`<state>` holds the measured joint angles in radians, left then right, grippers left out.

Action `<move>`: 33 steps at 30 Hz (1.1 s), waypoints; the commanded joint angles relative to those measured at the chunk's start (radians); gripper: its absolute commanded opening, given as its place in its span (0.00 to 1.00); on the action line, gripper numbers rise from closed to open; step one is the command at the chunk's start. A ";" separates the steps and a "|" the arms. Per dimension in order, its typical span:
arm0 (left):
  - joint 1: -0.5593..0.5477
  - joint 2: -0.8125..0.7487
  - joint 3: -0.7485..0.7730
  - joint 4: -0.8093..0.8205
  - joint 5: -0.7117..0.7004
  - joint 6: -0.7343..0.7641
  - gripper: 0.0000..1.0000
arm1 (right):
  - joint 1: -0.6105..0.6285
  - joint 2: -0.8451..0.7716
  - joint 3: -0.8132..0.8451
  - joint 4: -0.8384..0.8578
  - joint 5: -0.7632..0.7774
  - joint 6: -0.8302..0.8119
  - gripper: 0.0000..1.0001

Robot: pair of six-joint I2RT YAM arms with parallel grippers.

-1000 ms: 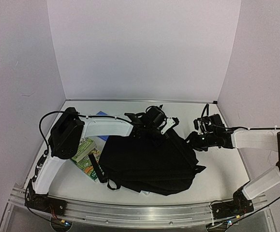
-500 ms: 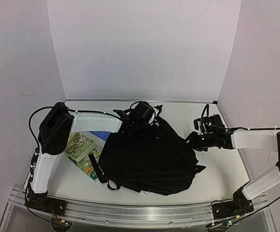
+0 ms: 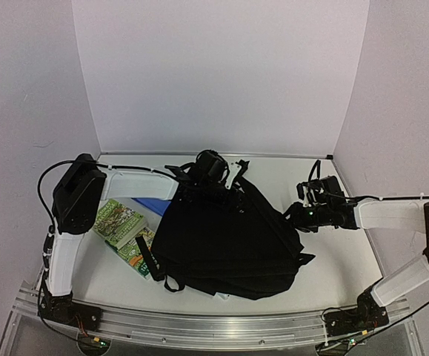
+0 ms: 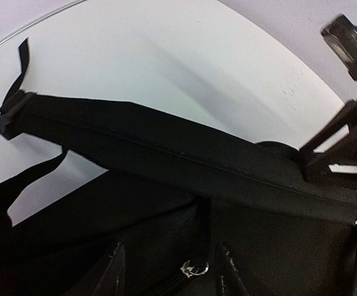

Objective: Pack the student bag
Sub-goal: Unzip the student bag at the center of the board.

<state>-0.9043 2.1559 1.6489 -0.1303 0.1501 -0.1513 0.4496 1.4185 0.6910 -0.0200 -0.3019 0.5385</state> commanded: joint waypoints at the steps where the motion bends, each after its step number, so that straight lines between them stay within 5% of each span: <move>1: -0.008 -0.014 0.090 -0.040 0.080 0.096 0.55 | 0.005 -0.011 -0.002 -0.008 -0.005 -0.004 0.32; 11: -0.064 0.170 0.359 -0.295 -0.135 0.253 0.52 | 0.006 -0.001 0.004 -0.009 -0.014 -0.004 0.33; 23: -0.082 0.216 0.382 -0.316 -0.202 0.281 0.48 | 0.005 -0.001 -0.001 -0.009 -0.011 -0.006 0.33; 33: -0.100 0.219 0.359 -0.341 -0.218 0.288 0.27 | 0.006 -0.006 -0.008 -0.009 -0.005 -0.003 0.33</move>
<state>-0.9962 2.3642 1.9968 -0.4271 -0.0597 0.1387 0.4500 1.4185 0.6910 -0.0193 -0.3046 0.5388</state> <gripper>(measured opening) 0.282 0.328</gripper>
